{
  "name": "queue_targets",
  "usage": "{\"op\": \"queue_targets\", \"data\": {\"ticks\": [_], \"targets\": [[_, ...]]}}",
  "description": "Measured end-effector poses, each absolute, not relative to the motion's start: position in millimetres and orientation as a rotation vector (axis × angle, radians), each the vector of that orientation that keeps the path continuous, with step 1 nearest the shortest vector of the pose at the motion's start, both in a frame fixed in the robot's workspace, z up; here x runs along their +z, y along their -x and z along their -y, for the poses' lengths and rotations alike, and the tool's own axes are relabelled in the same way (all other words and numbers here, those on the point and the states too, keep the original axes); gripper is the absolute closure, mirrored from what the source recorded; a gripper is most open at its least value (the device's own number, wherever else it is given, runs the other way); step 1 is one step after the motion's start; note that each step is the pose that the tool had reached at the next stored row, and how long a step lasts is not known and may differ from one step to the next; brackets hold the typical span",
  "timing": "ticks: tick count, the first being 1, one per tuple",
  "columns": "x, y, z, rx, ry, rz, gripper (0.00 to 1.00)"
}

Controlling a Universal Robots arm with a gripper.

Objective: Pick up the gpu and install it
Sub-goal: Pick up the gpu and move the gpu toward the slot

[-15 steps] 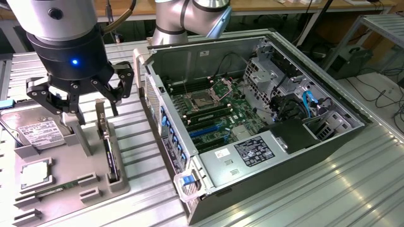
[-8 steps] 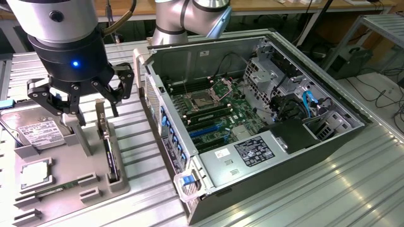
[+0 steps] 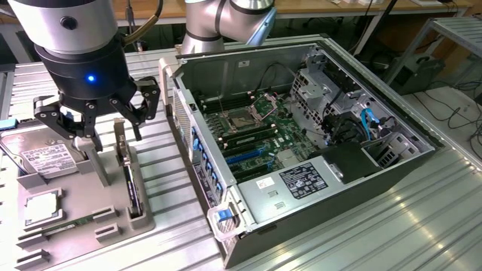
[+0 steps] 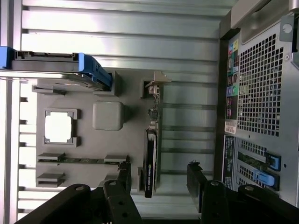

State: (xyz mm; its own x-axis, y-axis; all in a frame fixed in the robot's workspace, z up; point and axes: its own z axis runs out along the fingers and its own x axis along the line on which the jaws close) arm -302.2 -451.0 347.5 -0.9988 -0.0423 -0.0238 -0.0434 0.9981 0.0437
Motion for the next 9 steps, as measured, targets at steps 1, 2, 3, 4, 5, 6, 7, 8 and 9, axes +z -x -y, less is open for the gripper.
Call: {"op": "queue_targets", "data": {"ticks": [1,2,3,4,5,6,7,8,9], "targets": [[347.2,302.1,451.0,0.069,0.067,-3.117,0.40],[346.8,302.1,451.0,0.069,0.067,-3.117,0.40],[346.5,302.1,451.0,0.069,0.067,-3.117,0.40],[346.1,302.1,451.0,0.069,0.067,-3.117,0.40],[345.7,302.1,451.0,0.069,0.067,-3.117,0.40],[345.4,302.2,451.0,0.069,0.067,-3.117,0.40],[345.0,302.1,451.0,0.069,0.067,-3.117,0.40],[344.2,302.1,451.0,0.069,0.067,-3.117,0.40],[343.8,302.1,451.0,0.069,0.067,-3.117,0.40]]}}
